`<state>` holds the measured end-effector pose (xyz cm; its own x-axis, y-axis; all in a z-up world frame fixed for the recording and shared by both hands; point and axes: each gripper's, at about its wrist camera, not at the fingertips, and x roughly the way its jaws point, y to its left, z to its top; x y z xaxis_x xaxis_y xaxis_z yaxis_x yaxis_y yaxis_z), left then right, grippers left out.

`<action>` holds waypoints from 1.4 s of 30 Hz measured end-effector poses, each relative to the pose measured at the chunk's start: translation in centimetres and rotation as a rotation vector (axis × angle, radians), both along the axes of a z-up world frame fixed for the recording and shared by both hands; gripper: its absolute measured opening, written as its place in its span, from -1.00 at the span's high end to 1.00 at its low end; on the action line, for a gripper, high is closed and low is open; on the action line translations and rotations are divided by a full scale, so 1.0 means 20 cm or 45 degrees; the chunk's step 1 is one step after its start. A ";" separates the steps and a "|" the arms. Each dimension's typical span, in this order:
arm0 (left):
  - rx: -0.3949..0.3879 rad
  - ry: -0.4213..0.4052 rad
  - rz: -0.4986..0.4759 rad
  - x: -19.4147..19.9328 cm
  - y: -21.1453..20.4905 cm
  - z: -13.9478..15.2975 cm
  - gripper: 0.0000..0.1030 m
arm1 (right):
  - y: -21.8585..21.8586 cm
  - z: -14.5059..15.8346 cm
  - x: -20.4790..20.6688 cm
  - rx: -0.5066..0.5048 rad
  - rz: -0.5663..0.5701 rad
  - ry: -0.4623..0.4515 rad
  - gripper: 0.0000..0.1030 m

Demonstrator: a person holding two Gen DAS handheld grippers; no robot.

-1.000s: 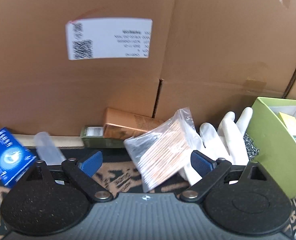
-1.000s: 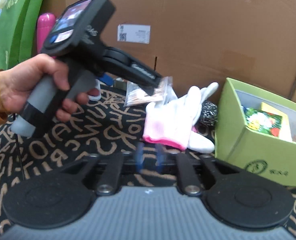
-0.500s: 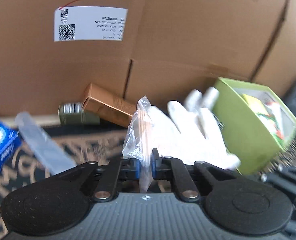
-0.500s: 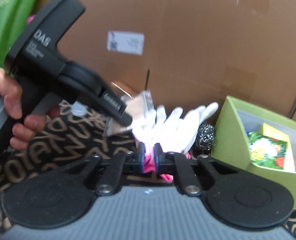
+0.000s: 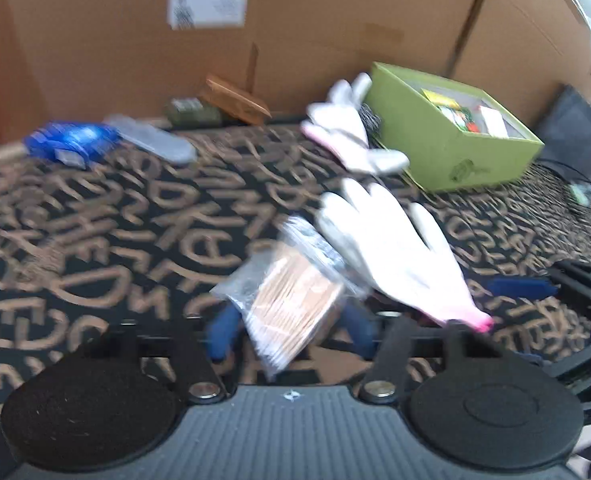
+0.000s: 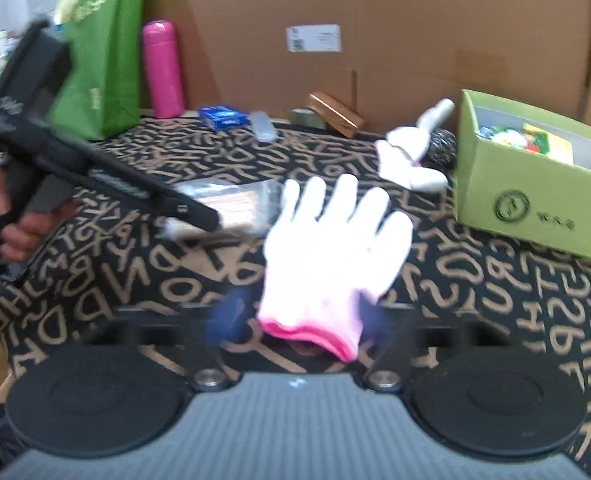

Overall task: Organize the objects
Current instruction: 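Grasp toothpick bag with left tool while right tool grasps white-pink glove, then carry toothpick bag and glove into the lime-green box, release both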

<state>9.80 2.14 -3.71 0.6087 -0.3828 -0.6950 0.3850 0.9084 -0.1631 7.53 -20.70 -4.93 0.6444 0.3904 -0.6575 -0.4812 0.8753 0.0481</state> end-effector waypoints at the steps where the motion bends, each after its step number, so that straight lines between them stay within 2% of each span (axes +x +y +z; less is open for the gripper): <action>1: 0.005 -0.049 -0.001 -0.03 0.01 0.01 -0.28 | 0.01 -0.01 0.00 -0.015 -0.008 -0.023 -0.51; 3: 0.035 -0.119 -0.032 -0.05 0.00 0.04 -0.54 | 0.02 -0.01 0.03 -0.020 -0.036 -0.028 -0.57; 4: 0.058 -0.162 -0.054 -0.05 -0.02 0.05 -0.59 | 0.02 -0.01 0.05 -0.002 -0.050 -0.019 -0.67; 8: 0.202 -0.290 -0.152 0.00 -0.11 0.04 -0.62 | 0.00 -0.05 0.15 0.053 -0.115 0.009 -0.69; 11: 0.276 -0.283 -0.286 0.05 -0.16 -0.01 -0.63 | 0.01 -0.10 0.23 0.062 -0.167 0.046 -0.66; 12: 0.297 -0.255 -0.314 0.07 -0.17 -0.03 -0.64 | 0.01 -0.12 0.24 0.074 -0.170 0.057 -0.60; 13: 0.310 -0.219 -0.321 0.08 -0.18 -0.05 -0.63 | 0.02 -0.13 0.24 0.080 -0.163 0.059 -0.45; 14: 0.299 -0.177 -0.322 0.09 -0.17 -0.06 -0.61 | 0.04 -0.14 0.22 0.063 -0.151 0.029 -0.10; 15: 0.258 -0.134 -0.322 0.10 -0.16 -0.07 -0.47 | 0.06 -0.14 0.20 0.030 -0.126 -0.004 0.09; 17: 0.161 -0.051 -0.311 0.11 -0.14 -0.08 -0.23 | 0.07 -0.15 0.17 0.006 -0.084 -0.037 0.64; 18: 0.139 -0.038 -0.295 0.11 -0.13 -0.07 -0.23 | 0.07 -0.14 0.16 0.028 -0.073 -0.030 0.68; 23: 0.161 -0.045 -0.249 0.08 -0.17 -0.07 -0.20 | 0.04 -0.11 0.12 0.041 -0.082 -0.056 0.74; 25: 0.158 -0.048 -0.248 0.06 -0.18 -0.06 0.23 | 0.01 -0.08 0.09 0.049 -0.080 -0.076 0.74; 26: 0.139 -0.032 -0.247 0.05 -0.19 -0.04 0.53 | 0.00 -0.07 0.08 0.049 -0.081 -0.089 0.74; 29: 0.032 0.013 -0.249 0.05 -0.22 0.03 0.57 | -0.06 -0.01 0.04 0.053 -0.088 -0.125 0.74; 32: -0.037 -0.040 -0.278 0.03 -0.31 0.12 0.58 | -0.14 0.07 0.02 0.068 -0.108 -0.168 0.74; 36: -0.177 -0.093 -0.335 0.03 -0.46 0.30 0.58 | -0.28 0.20 0.01 0.079 -0.152 -0.238 0.74; 39: -0.281 -0.114 -0.365 0.08 -0.59 0.42 0.58 | -0.41 0.30 0.03 0.053 -0.209 -0.300 0.74; 42: -0.327 -0.162 -0.370 0.15 -0.74 0.53 0.58 | -0.54 0.38 0.09 0.009 -0.287 -0.357 0.74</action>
<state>12.80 -12.61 6.93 0.5248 -0.7028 -0.4802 0.6512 0.6948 -0.3053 9.43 -31.43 2.61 0.8698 0.2216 -0.4407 -0.2712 0.9611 -0.0521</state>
